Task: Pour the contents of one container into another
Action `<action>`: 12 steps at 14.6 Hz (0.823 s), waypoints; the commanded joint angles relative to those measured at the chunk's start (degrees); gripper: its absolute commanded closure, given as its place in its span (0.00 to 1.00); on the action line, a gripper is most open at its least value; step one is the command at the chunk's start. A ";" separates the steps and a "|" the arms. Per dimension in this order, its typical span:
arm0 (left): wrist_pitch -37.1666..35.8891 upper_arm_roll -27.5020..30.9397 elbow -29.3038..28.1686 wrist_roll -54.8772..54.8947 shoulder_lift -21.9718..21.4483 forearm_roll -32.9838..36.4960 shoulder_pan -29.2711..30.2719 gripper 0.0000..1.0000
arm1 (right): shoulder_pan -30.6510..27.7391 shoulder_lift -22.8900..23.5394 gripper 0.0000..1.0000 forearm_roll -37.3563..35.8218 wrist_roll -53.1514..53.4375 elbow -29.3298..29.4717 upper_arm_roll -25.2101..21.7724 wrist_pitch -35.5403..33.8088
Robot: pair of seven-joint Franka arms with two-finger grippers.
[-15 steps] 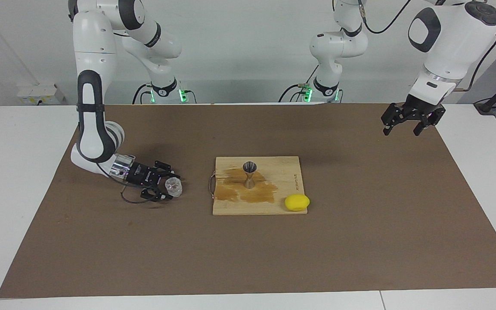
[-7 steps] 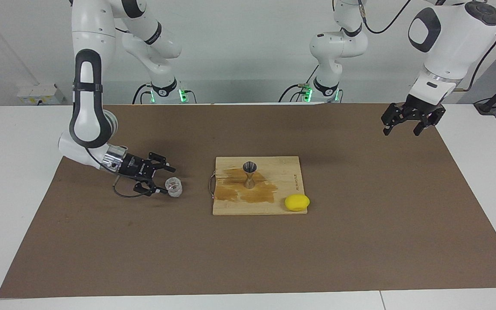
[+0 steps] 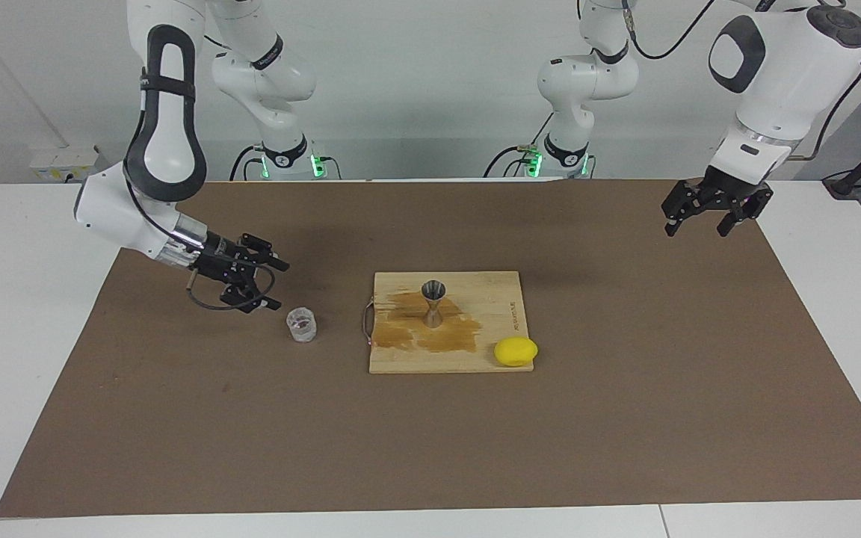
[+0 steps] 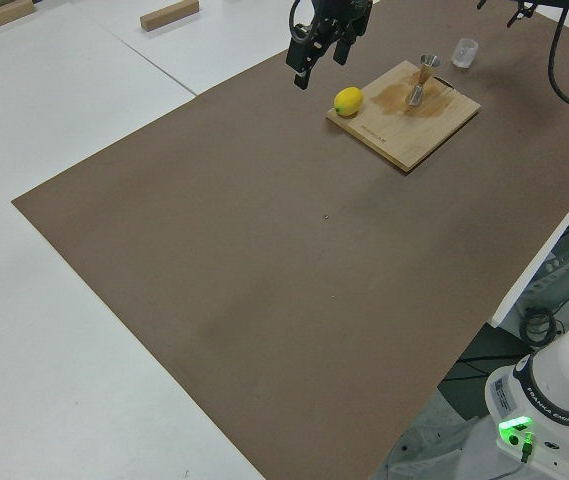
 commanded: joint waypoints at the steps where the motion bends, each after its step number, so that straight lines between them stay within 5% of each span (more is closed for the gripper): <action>1: 0.50 0.15 -0.39 -0.66 -0.06 1.20 -0.10 0.00 | -0.11 -3.00 0.01 -7.45 -2.50 0.52 0.01 -0.08; 9: 0.06 -0.02 0.04 -0.75 -0.06 1.20 -0.01 0.00 | -0.20 -8.19 0.01 -22.32 -18.33 1.04 -0.25 4.31; 12: -0.03 -0.02 0.05 -0.75 -0.15 1.20 -0.01 0.00 | -1.08 -8.37 0.01 -35.11 -21.93 4.54 -0.08 2.13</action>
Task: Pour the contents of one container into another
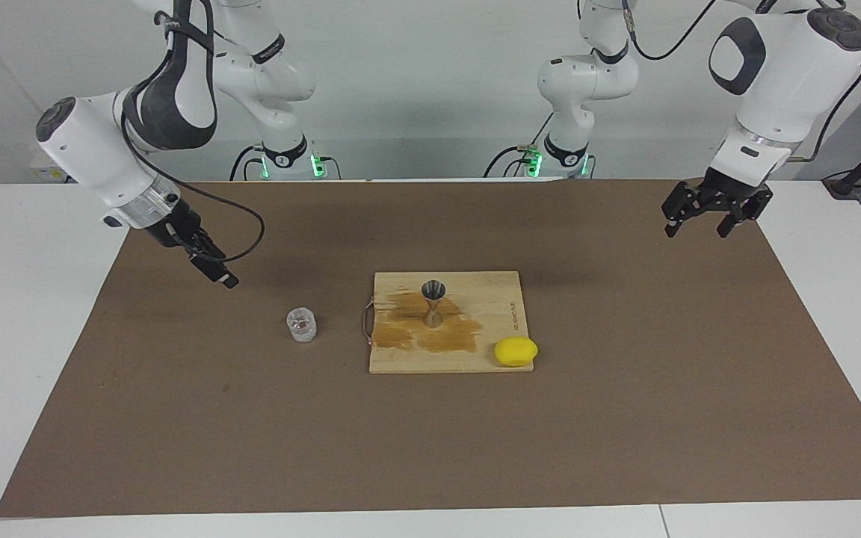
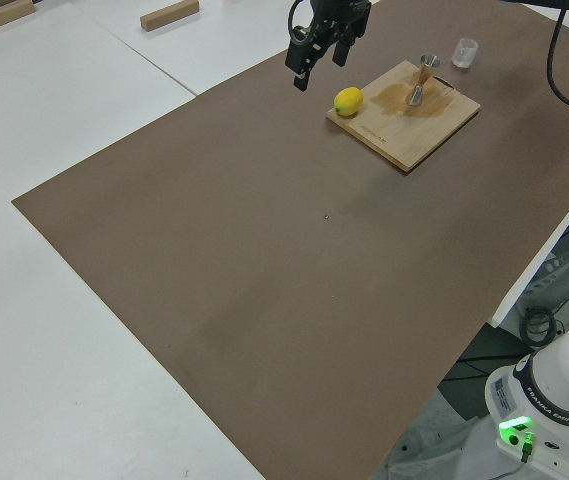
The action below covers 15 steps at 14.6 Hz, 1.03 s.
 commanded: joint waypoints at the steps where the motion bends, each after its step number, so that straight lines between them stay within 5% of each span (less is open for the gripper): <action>1: -0.11 -0.04 0.12 -0.75 -0.21 1.20 -0.01 0.00 | -0.81 -0.55 0.01 -9.28 -3.46 3.87 0.38 -2.59; 6: -0.11 -0.04 0.21 -0.66 -0.30 1.20 -0.01 0.00 | -0.10 -0.91 0.00 -18.35 -8.54 10.37 1.08 -8.47; 12: 0.23 -0.04 0.39 -0.84 -0.30 1.20 -0.01 0.00 | 0.60 -0.99 0.00 -18.45 -19.02 21.28 1.09 -23.07; 15: -0.55 0.40 0.39 -0.84 -0.56 1.20 -0.01 0.00 | 11.38 -0.90 0.00 -19.85 -19.29 24.26 -8.54 -27.64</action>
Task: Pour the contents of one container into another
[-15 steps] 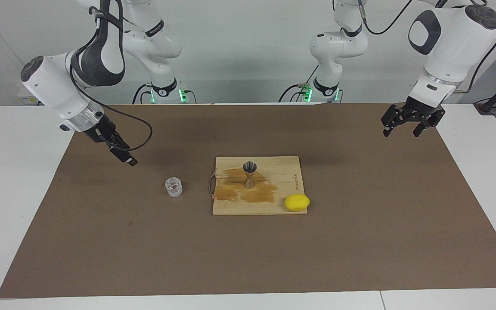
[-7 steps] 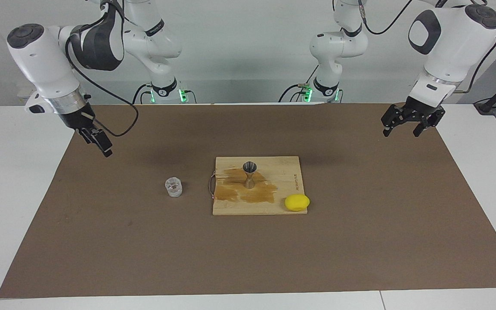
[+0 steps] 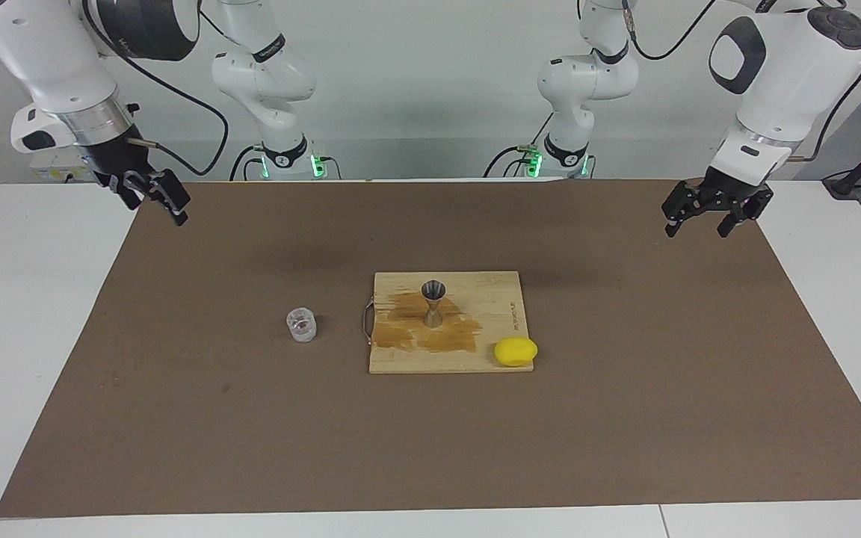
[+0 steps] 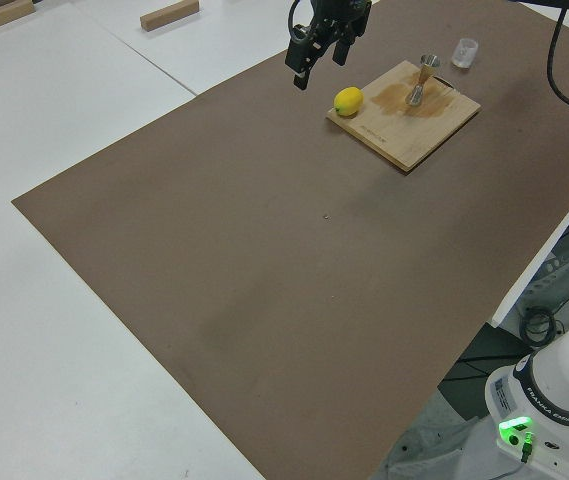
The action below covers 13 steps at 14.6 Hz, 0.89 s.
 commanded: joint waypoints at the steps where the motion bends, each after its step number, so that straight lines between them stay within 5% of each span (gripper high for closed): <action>1: -0.55 0.33 0.26 -0.81 -0.62 1.20 0.08 0.00 | 7.90 0.85 0.00 -1.98 -1.27 3.27 -7.76 -3.65; 5: -6.94 0.41 3.92 -0.81 -0.88 1.20 0.08 0.00 | 3.28 -2.13 0.00 -1.98 -2.75 -1.20 -2.26 -3.31; 13: -10.83 0.41 6.76 -0.81 -0.88 1.20 0.08 0.00 | 3.09 -0.81 0.00 -3.12 -5.05 2.14 -2.15 -5.33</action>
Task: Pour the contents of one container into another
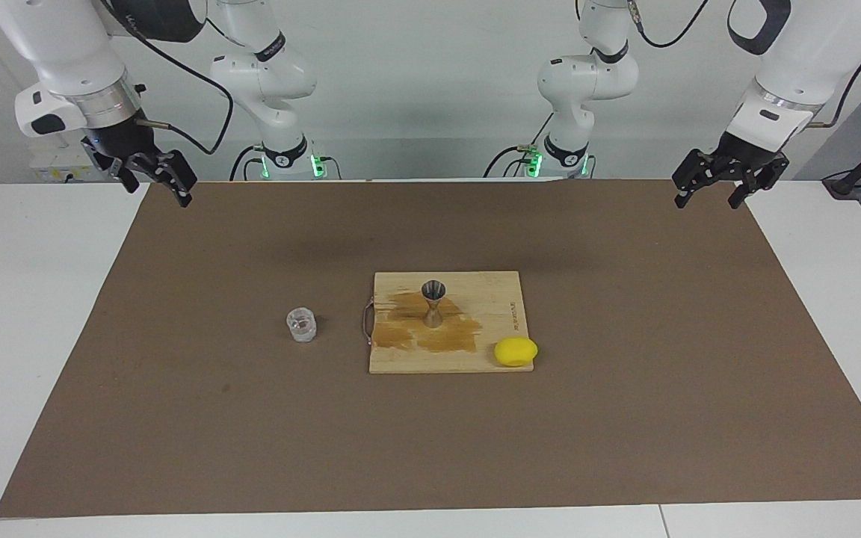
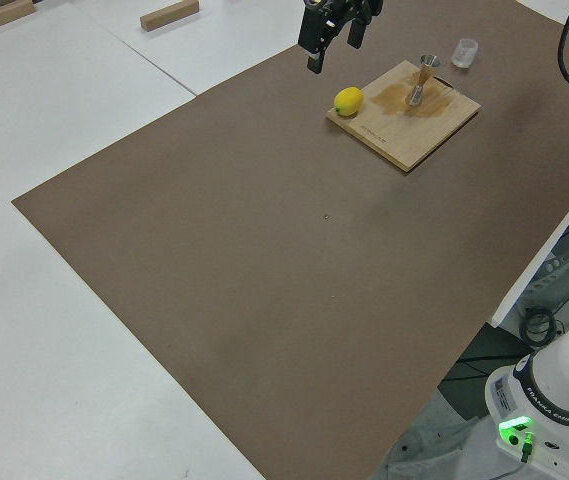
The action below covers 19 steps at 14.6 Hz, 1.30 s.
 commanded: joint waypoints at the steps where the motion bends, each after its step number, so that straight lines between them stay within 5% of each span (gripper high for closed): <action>1: -1.01 0.02 0.50 -0.74 0.04 1.12 0.06 0.00 | -0.80 -0.57 0.00 -0.30 -1.79 0.52 0.89 -1.46; 19: -0.57 0.02 0.42 -0.65 -0.13 1.12 0.06 0.00 | 1.84 -0.83 0.00 -0.21 -2.49 -0.09 -0.52 -0.67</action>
